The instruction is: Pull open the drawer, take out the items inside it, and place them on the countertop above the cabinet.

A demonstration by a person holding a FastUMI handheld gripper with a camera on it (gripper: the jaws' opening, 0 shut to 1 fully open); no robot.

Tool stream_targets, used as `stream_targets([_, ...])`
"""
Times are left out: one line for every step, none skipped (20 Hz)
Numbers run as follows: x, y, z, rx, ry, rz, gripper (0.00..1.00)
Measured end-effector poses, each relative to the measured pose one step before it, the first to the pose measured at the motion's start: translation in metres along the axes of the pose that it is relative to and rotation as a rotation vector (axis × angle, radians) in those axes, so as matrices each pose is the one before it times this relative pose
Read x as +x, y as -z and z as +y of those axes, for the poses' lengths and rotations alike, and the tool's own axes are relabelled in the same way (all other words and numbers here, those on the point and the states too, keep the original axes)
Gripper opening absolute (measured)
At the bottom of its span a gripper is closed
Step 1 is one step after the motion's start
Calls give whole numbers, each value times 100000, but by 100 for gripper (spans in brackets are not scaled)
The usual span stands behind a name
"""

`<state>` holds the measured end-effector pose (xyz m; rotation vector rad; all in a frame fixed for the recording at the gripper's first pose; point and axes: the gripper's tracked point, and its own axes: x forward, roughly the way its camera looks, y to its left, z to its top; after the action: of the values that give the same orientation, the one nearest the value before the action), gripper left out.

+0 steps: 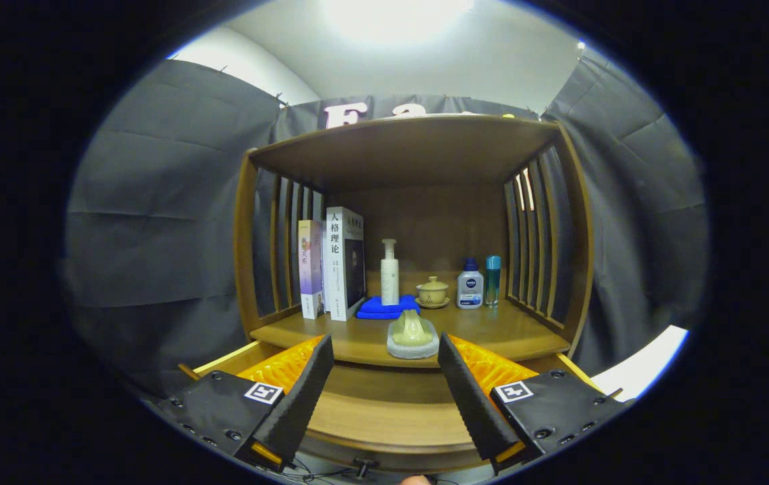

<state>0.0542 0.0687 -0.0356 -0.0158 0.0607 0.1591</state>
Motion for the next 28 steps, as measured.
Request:
stream_targets([-986,492,-26,-692,319,-517,98])
stream_targets([-917,356,312,-892,-398,-426,98])
stream_targets([-708,276,117,-1029,344,-591,98])
stream_targets([-752,195,-34,-1712,989,-1464,98])
stream_targets([-732,231,-58,-1737,1100,-1582,98])
stream_targets([-714,165,192,-1146,-16,-2092,98])
stream_targets([-658,352,744,160,-1384,-1577,99])
stream_targets([-537,434,532,774,-1164,-98,99])
stream_targets([-682,801,221,1021,-828,690,99])
stream_targets([-552,735,162,449,-271,1312,99])
stream_targets([-451,719,155,-156,98,1154,100])
stream_targets([-379,733,196,-533,-368,1088,100])
stream_targets([-341,813,254,-525,-152,775,100])
stream_targets([-334,874,40,-583,392,1174,100])
stream_targets([-367,923,-70,109,605,1185,100])
stream_targets([-336,868,51,658,515,970,100])
stream_targets([-163,856,43,738,322,1157,100])
stream_targets([-74,892,126,1093,-69,1155,100])
stream_targets([23,892,-15,1550,-52,1270,100])
stream_targets([191,1276,-164,1602,503,2706,100])
stream_targets([132,981,-226,1139,586,2611,100])
stream_targets([250,722,-218,751,675,2010,100])
stream_targets([274,482,-253,47,691,1712,100])
stream_targets([352,331,-181,-303,725,834,100])
stream_targets([288,125,-69,-456,340,366,100])
stream_targets([293,10,69,-391,-109,-214,100])
stream_targets([226,-35,136,-158,-95,-178,100])
stream_targets([272,-174,148,-249,-253,-615,100])
